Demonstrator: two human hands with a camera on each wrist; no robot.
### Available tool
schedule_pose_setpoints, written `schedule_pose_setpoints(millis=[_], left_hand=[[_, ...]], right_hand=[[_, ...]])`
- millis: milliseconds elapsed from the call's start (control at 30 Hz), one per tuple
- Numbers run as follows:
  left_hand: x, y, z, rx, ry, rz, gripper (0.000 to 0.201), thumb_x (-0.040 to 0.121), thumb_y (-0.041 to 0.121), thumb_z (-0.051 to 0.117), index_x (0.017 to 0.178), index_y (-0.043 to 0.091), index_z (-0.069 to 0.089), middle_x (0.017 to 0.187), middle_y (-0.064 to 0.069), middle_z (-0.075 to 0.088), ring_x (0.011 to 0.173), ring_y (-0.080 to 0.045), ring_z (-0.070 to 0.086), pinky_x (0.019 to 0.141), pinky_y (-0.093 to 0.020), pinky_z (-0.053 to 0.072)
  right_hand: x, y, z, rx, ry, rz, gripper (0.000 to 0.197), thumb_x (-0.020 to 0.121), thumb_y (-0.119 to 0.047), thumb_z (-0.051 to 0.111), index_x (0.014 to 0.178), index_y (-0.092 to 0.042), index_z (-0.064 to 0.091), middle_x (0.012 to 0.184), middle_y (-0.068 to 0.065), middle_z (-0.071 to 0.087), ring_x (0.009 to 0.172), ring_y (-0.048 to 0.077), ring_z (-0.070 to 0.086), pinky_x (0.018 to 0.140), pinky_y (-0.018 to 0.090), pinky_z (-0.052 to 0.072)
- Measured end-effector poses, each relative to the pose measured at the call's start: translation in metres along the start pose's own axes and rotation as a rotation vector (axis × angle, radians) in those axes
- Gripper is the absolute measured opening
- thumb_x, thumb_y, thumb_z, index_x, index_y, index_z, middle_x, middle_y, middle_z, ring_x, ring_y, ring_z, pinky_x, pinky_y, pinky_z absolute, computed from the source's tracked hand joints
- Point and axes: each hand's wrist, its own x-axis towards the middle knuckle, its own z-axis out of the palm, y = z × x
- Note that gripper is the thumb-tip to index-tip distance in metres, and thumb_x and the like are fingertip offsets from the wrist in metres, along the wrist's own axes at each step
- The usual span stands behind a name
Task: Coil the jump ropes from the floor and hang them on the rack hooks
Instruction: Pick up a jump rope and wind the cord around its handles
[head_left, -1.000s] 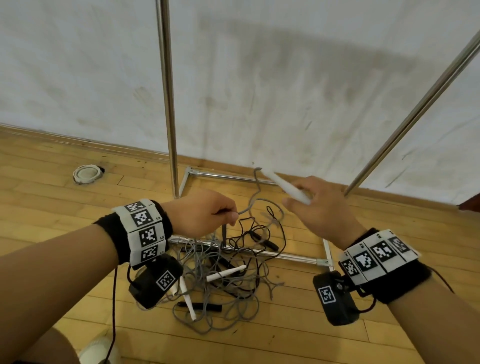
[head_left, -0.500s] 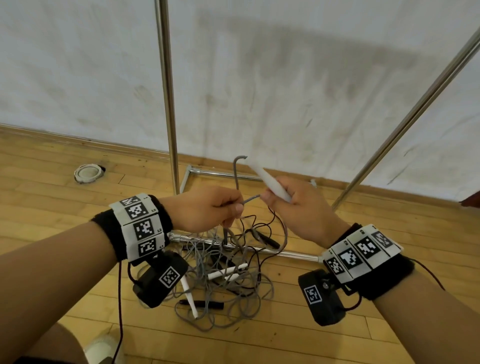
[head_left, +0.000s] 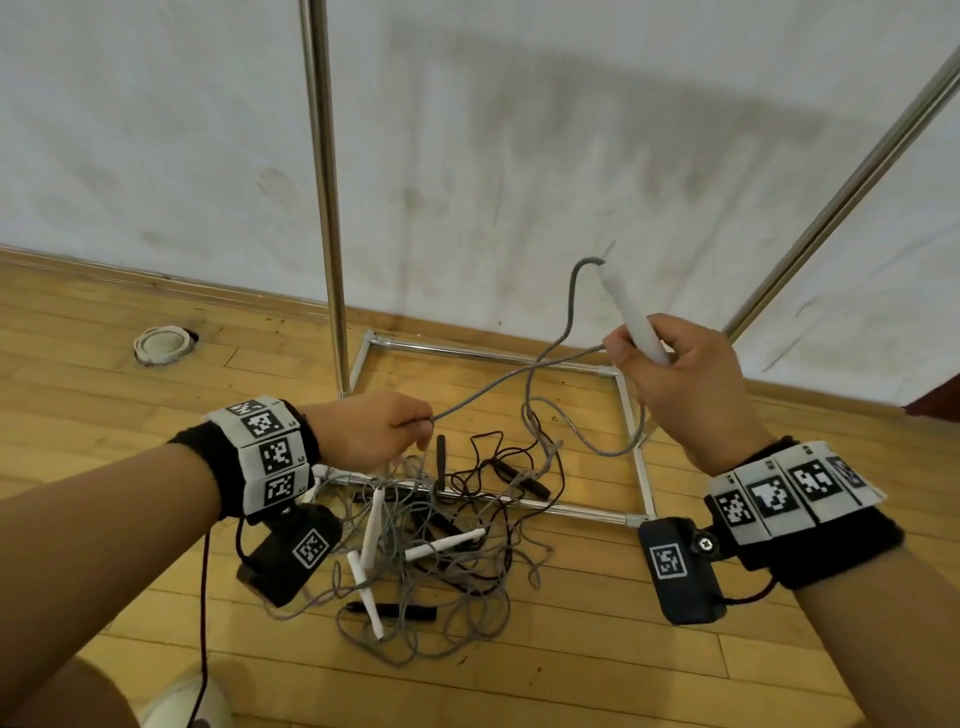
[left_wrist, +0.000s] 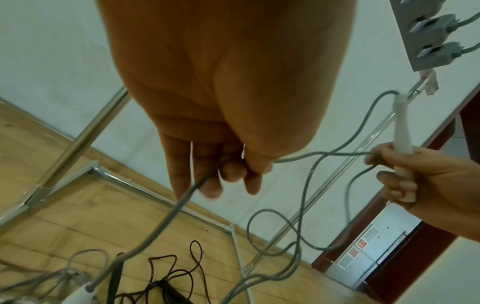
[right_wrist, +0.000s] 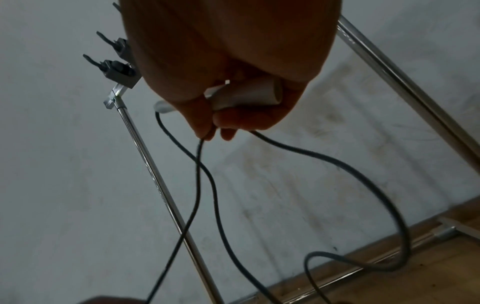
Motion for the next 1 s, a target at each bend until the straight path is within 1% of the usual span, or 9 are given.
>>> schedule_pose_setpoints(millis=[67,200,367,467,567,633,733,833,1000], left_hand=[[-0.001,0.002,-0.002,0.015,0.066,0.017,0.026,0.105,0.031,0.038,0.091,0.027,0.06,0.071,0.008,0.056,0.059,0.002,0.051,0.054,-0.011,0.037],[-0.005,0.018,-0.005,-0.028,0.158,0.128,0.024,0.104,0.032,0.042,0.091,0.031,0.062,0.066,0.008,0.054,0.054,0.0,0.048,0.053,-0.013,0.038],[-0.007,0.044,-0.007,-0.107,0.222,0.232,0.023,0.103,0.032,0.045,0.093,0.03,0.066,0.067,0.006,0.059,0.055,-0.002,0.05,0.054,-0.013,0.04],[-0.008,0.051,-0.007,-0.108,0.284,0.238,0.026,0.101,0.032,0.048,0.079,0.033,0.061,0.068,0.017,0.063,0.057,0.003,0.055,0.055,-0.01,0.041],[-0.007,0.048,-0.006,-0.124,0.276,0.21,0.024,0.099,0.035,0.051,0.076,0.034,0.057,0.068,0.013,0.062,0.057,0.002,0.054,0.054,-0.011,0.042],[-0.005,0.041,-0.004,-0.142,0.238,0.195,0.019,0.099,0.035,0.052,0.081,0.031,0.057,0.071,0.01,0.06,0.06,0.001,0.052,0.056,-0.013,0.04],[-0.001,0.032,0.0,-0.097,0.149,0.163,0.016,0.1,0.035,0.05,0.09,0.027,0.06,0.082,0.012,0.062,0.076,-0.001,0.056,0.07,-0.025,0.044],[0.001,0.023,0.007,-0.032,0.051,0.11,0.019,0.101,0.037,0.047,0.099,0.024,0.06,0.099,0.005,0.067,0.094,-0.015,0.06,0.084,-0.036,0.049],[0.003,0.012,0.015,0.033,0.053,0.12,0.007,0.097,0.023,0.057,0.095,0.028,0.053,0.092,0.013,0.061,0.082,0.002,0.053,0.072,-0.019,0.04]], right_hand=[[-0.002,0.005,0.001,-0.027,-0.042,0.034,0.015,0.087,-0.026,0.072,0.077,-0.038,0.07,0.081,-0.01,0.069,0.068,0.011,0.062,0.059,0.032,0.05],[-0.012,0.003,0.013,0.016,-0.213,0.052,0.01,0.088,-0.021,0.071,0.091,-0.031,0.074,0.077,-0.009,0.067,0.05,0.001,0.051,0.047,0.017,0.04],[-0.027,-0.009,0.042,0.09,-0.431,0.049,0.01,0.092,-0.027,0.067,0.1,-0.027,0.072,0.062,-0.016,0.061,0.046,0.001,0.047,0.047,0.017,0.038],[-0.031,-0.016,0.054,0.111,-0.479,0.033,0.008,0.094,-0.027,0.064,0.096,-0.025,0.072,0.063,-0.009,0.064,0.048,0.008,0.049,0.047,0.023,0.04],[-0.031,-0.019,0.057,0.063,-0.447,0.02,0.013,0.095,-0.029,0.062,0.084,-0.024,0.067,0.068,-0.006,0.068,0.05,0.003,0.052,0.048,0.018,0.041],[-0.027,-0.02,0.056,0.025,-0.407,-0.009,0.017,0.095,-0.031,0.061,0.082,-0.021,0.064,0.068,0.0,0.066,0.05,0.003,0.05,0.049,0.021,0.04],[-0.023,-0.024,0.05,0.04,-0.338,-0.061,0.019,0.095,-0.029,0.061,0.079,-0.019,0.061,0.068,0.004,0.062,0.052,0.004,0.047,0.051,0.023,0.039],[-0.02,-0.026,0.042,0.138,-0.268,-0.074,0.018,0.096,-0.028,0.06,0.08,-0.021,0.062,0.066,0.001,0.061,0.05,0.003,0.047,0.049,0.016,0.04],[-0.012,-0.02,0.027,0.161,-0.124,-0.081,0.017,0.097,-0.029,0.058,0.081,-0.023,0.061,0.066,0.0,0.06,0.05,0.006,0.047,0.047,0.022,0.042]])
